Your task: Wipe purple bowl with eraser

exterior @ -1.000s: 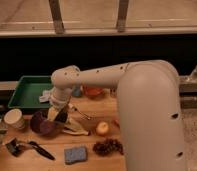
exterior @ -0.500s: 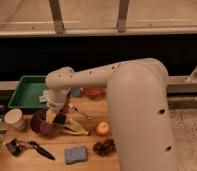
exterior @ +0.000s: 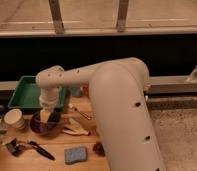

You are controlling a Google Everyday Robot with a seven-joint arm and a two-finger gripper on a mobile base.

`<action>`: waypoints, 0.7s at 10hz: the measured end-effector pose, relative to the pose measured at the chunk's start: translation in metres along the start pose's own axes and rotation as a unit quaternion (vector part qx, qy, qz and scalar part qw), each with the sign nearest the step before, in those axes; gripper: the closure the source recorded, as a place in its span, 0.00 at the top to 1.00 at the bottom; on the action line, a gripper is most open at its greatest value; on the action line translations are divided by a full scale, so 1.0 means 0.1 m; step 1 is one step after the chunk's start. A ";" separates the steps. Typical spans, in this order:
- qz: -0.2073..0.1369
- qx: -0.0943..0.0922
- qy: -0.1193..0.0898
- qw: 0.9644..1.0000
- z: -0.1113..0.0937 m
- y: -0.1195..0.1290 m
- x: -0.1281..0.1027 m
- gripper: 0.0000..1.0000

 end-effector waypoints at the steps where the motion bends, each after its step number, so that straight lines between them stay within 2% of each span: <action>1: -0.007 -0.004 0.003 1.000 0.05 -0.01 -0.05 0.00; 5: -0.030 -0.014 0.016 0.999 0.24 -0.04 -0.26 0.00; 6: -0.032 -0.013 0.014 0.999 0.26 -0.04 -0.30 0.00; 7: -0.031 -0.006 0.004 0.999 0.24 -0.06 -0.32 0.00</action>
